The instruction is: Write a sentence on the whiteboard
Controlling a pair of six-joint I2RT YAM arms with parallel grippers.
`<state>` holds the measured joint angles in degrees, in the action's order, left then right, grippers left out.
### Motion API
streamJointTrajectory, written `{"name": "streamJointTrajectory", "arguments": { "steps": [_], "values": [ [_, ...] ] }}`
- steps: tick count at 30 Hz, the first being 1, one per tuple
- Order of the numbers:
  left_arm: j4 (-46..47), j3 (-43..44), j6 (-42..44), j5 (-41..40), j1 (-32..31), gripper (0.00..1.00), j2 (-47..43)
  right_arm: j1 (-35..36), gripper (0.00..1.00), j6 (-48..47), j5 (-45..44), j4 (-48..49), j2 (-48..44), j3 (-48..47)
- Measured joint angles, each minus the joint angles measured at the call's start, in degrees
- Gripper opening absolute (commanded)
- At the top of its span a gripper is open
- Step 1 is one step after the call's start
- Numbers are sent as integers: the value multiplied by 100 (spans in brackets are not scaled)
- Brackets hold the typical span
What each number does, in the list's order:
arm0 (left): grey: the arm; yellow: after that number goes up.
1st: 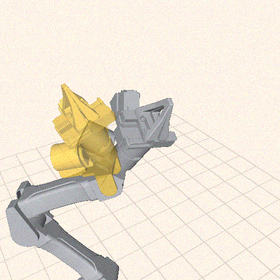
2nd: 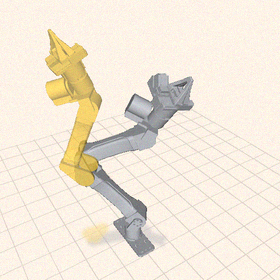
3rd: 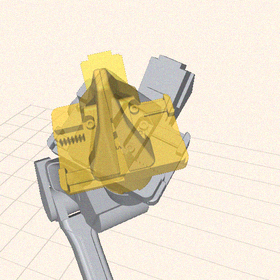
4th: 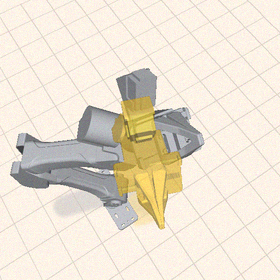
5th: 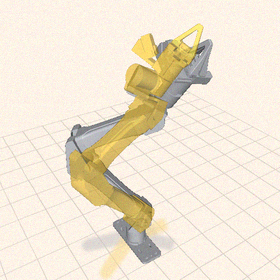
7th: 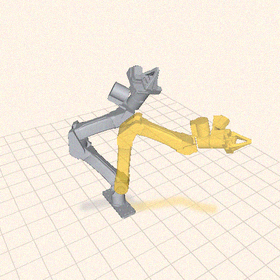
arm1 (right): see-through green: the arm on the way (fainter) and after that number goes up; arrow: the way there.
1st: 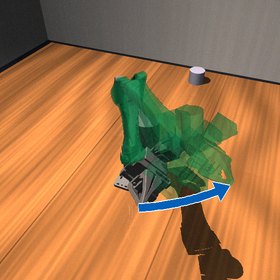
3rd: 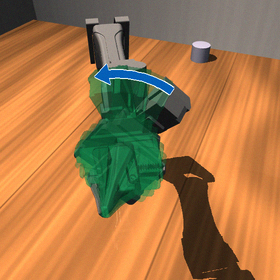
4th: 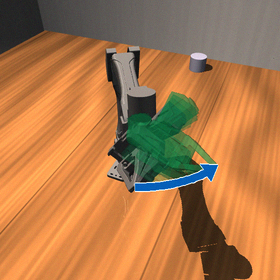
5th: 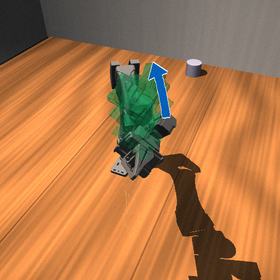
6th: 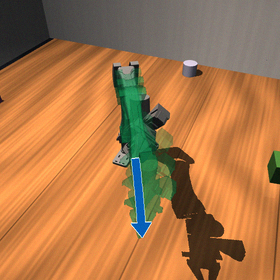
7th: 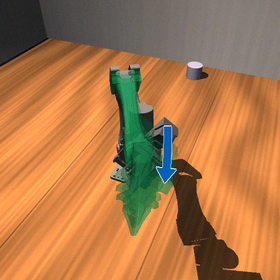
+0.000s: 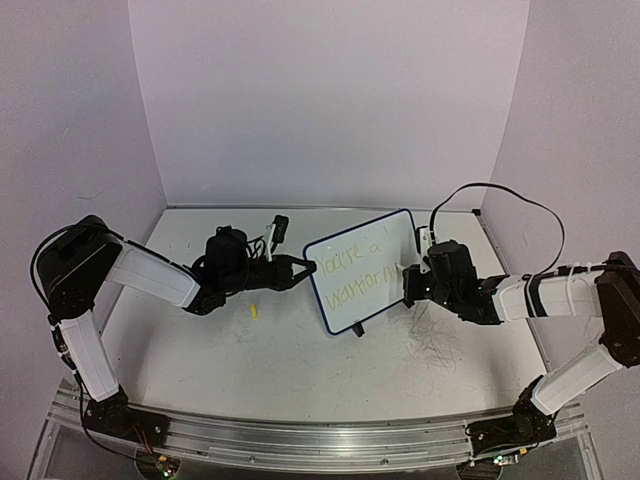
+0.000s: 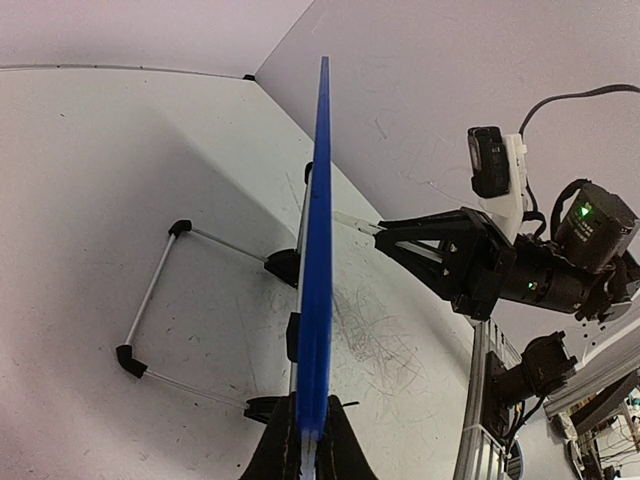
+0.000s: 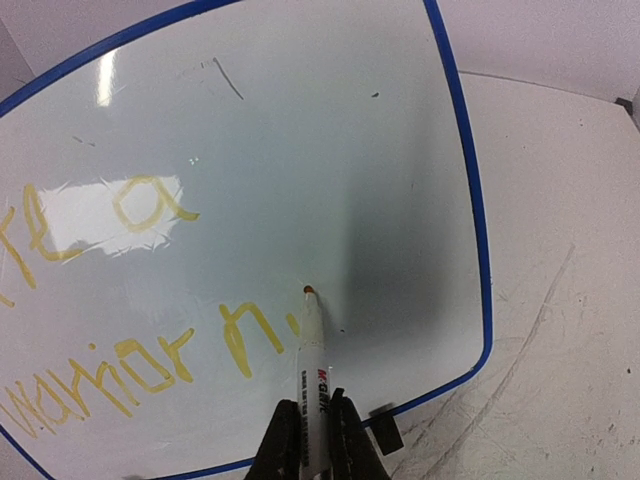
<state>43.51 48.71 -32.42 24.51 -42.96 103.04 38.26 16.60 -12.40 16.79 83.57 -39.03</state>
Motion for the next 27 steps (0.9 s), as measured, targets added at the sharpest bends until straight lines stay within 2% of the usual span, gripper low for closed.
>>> {"name": "streamJointTrajectory", "arguments": {
  "steps": [27],
  "values": [
    [0, 0, 5, 16, 0, 0, 0, -35, 0, 18, 295, 128, -247, 358]
  ]
}}
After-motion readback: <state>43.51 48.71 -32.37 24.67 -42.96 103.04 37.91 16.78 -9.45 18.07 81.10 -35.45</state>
